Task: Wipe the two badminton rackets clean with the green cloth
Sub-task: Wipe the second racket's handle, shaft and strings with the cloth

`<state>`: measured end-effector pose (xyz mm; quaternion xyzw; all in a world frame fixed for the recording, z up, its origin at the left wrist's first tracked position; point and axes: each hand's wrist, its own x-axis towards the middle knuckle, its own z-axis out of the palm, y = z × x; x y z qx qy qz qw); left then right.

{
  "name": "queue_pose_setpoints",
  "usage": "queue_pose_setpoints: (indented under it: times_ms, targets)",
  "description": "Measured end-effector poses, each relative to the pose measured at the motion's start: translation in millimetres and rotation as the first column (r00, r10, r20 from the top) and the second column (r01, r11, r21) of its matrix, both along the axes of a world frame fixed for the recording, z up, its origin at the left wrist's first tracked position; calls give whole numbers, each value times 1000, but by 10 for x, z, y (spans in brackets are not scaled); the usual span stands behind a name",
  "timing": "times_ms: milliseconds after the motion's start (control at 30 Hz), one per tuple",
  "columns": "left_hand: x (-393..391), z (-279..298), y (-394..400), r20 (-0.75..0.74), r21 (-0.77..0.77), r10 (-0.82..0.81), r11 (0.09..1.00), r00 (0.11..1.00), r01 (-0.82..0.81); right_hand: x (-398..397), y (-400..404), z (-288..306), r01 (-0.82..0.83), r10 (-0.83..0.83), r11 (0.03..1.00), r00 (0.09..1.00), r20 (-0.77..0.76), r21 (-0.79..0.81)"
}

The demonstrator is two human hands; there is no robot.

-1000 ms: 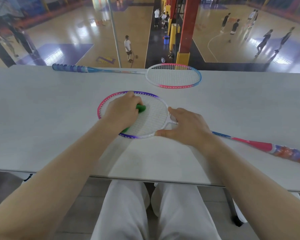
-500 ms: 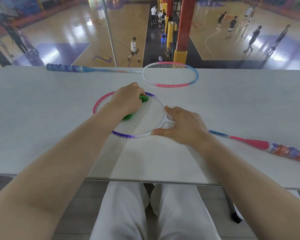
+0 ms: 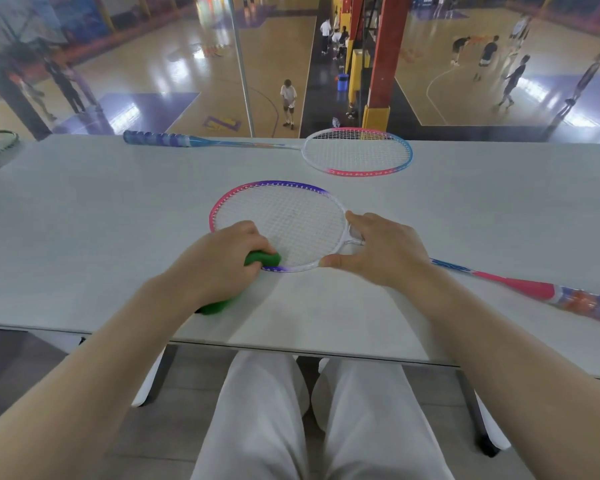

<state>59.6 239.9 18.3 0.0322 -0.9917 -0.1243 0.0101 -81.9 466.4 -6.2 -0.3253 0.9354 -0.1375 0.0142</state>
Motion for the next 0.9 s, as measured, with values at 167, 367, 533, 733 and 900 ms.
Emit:
queue_pose_setpoints:
  times_ms: [167, 367, 533, 733, 900]
  targets:
    - [-35, 20, -71, 2, 3, -24, 1000, 1000, 24, -23, -16, -10, -19, 19, 1000, 1000, -5, 16]
    - [-534, -74, -144, -127, -114, 23, 993, 992, -37, -5, -16, -11, -16, 16, 1000, 1000, -8, 5]
    - [-1004, -77, -59, -201, -188, -17, 982, 979, -22, 0, -7, 3, -19, 19, 1000, 1000, -8, 0]
    - [-1495, 19, -63, -173, -195, 19, 979, 985, -53, -10, -12, -24, -11, 11, 1000, 1000, -20, -21]
    - [-1491, 29, -152, -109, -117, 2, 993, 994, -15, -20, -12, -35, -3, 3, 1000, 1000, -2, -24]
